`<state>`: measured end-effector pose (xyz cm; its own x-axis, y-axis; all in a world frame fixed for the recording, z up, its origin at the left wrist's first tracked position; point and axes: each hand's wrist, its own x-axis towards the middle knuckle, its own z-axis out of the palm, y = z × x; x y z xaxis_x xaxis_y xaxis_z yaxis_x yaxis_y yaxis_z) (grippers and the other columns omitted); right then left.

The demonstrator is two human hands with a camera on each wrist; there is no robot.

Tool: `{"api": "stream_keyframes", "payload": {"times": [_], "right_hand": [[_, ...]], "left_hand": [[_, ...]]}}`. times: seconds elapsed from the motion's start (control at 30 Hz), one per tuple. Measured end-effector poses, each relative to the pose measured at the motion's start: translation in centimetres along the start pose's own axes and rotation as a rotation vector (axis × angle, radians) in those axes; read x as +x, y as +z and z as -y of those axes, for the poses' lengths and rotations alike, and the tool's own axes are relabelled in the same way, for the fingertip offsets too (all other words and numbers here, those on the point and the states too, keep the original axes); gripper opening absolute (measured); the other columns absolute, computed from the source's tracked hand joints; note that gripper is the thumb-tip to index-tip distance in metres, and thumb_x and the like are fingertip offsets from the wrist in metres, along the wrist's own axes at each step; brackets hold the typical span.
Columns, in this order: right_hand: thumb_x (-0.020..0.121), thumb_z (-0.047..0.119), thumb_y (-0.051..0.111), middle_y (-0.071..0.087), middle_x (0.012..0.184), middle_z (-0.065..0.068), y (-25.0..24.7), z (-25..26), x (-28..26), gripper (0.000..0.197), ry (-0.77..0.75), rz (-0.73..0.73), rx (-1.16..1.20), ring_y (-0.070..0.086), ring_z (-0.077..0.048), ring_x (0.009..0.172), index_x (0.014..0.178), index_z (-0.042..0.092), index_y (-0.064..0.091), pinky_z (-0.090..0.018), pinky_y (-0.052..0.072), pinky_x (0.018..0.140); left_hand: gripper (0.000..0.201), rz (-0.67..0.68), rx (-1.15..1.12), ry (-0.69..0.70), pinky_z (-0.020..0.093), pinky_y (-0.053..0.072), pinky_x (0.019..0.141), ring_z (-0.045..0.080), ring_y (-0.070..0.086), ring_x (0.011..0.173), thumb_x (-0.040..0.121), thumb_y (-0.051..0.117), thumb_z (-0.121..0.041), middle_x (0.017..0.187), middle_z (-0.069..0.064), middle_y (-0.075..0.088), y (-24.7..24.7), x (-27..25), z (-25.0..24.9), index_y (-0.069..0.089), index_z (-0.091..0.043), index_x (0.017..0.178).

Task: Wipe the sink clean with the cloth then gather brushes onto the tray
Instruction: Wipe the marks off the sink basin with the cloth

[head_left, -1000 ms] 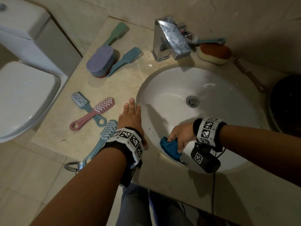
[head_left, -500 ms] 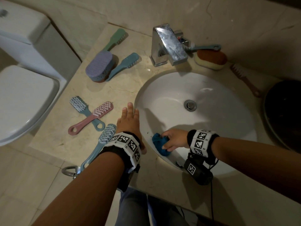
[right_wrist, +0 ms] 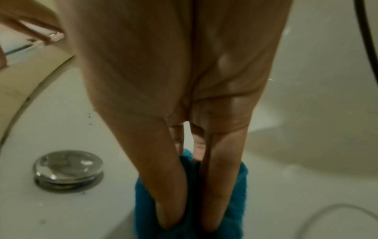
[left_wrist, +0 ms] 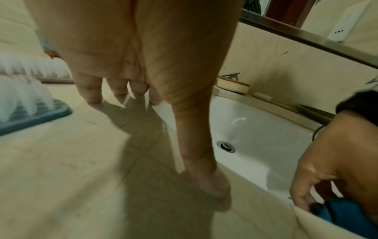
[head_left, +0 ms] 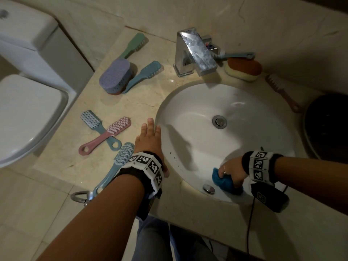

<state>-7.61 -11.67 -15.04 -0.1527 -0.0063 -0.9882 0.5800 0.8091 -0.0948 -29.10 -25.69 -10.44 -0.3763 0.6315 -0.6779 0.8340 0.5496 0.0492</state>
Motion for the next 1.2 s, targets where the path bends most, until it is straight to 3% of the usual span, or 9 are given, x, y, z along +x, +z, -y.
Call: {"api": "stream_keyframes", "payload": {"times": [0.27,0.43,0.63,0.73,0.83,1.0,1.1,1.13,1.2], "right_hand": [[0.074,0.019,0.078,0.064,0.113,-0.011,0.7,0.2,0.4,0.064,-0.060,0.045,0.413,0.065,-0.023,0.091,0.130,0.013,0.046,-0.028,0.052,0.080],[0.079,0.012,0.074,0.065,0.099,-0.016,1.2,0.5,0.8,0.040,-0.068,0.035,0.666,0.067,-0.008,0.059,0.113,0.004,0.057,-0.020,0.056,0.059],[0.084,0.011,0.068,0.061,0.096,-0.015,0.4,1.4,2.4,0.033,-0.037,-0.120,0.745,0.064,-0.020,0.074,0.112,0.007,0.052,-0.021,0.055,0.061],[0.083,0.008,0.068,0.055,0.120,-0.019,-1.0,3.2,3.4,0.051,-0.074,-0.237,0.826,0.064,-0.029,0.090,0.128,0.009,0.045,-0.033,0.057,0.073],[0.083,0.008,0.068,0.055,0.114,-0.014,-2.9,5.6,3.7,0.051,-0.168,-0.329,0.829,0.066,-0.033,0.095,0.129,0.006,0.047,-0.040,0.058,0.079],[0.085,0.004,0.064,0.056,0.119,-0.020,-4.2,5.5,4.2,0.053,-0.141,-0.336,0.824,0.063,-0.030,0.094,0.134,0.007,0.044,-0.039,0.056,0.083],[0.083,-0.001,0.060,0.063,0.095,-0.010,-6.0,3.7,4.4,0.034,-0.063,-0.420,0.880,0.065,-0.022,0.080,0.112,0.017,0.056,-0.030,0.055,0.074],[0.077,-0.007,0.058,0.057,0.071,-0.003,-6.9,3.0,4.6,0.031,-0.179,-0.414,0.849,0.060,-0.015,0.061,0.091,0.020,0.055,-0.022,0.049,0.061],[0.064,-0.015,0.057,0.030,0.051,0.006,-8.7,1.3,7.1,0.040,-0.393,-0.420,1.283,0.036,-0.009,0.040,0.066,0.023,0.042,-0.018,0.025,0.047]], "left_hand": [[0.147,0.020,-0.001,0.004,0.042,0.010,0.121,0.029,-0.017,0.145,0.051,0.089,-0.044,0.153,0.011,-0.030,-0.3,-0.1,0.0,-0.016,-0.011,0.149],[0.147,0.022,-0.003,0.007,0.041,0.010,0.121,0.029,-0.017,0.145,0.052,0.089,-0.043,0.153,0.011,-0.030,-0.3,-0.1,0.0,-0.016,-0.011,0.148],[0.147,0.027,-0.016,0.006,0.041,0.010,0.121,0.028,-0.018,0.145,0.052,0.090,-0.041,0.153,0.010,-0.031,-0.4,-0.1,0.0,-0.017,-0.012,0.148],[0.147,0.032,-0.017,0.002,0.041,0.009,0.121,0.028,-0.018,0.145,0.052,0.090,-0.041,0.153,0.010,-0.031,-0.4,0.1,-0.1,-0.017,-0.012,0.148],[0.148,0.041,-0.010,0.004,0.041,0.008,0.121,0.029,-0.018,0.145,0.051,0.090,-0.041,0.152,0.010,-0.032,-0.5,0.0,-0.1,-0.018,-0.011,0.148],[0.148,0.028,-0.013,0.012,0.041,0.010,0.121,0.027,-0.017,0.145,0.050,0.090,-0.043,0.153,0.009,-0.031,-0.4,-0.3,0.1,-0.017,-0.013,0.149],[0.149,0.012,-0.028,0.017,0.040,0.011,0.120,0.026,-0.016,0.146,0.050,0.090,-0.041,0.154,0.007,-0.030,-0.4,-0.4,0.2,-0.019,-0.013,0.148],[0.150,0.006,-0.037,0.020,0.041,0.012,0.119,0.026,-0.015,0.146,0.051,0.090,-0.040,0.154,0.007,-0.029,-0.4,-0.4,0.2,-0.021,-0.013,0.147],[0.151,-0.008,-0.049,0.024,0.041,0.012,0.118,0.024,-0.014,0.146,0.051,0.090,-0.041,0.155,0.005,-0.028,-0.4,-0.5,0.4,-0.024,-0.014,0.146]]}}
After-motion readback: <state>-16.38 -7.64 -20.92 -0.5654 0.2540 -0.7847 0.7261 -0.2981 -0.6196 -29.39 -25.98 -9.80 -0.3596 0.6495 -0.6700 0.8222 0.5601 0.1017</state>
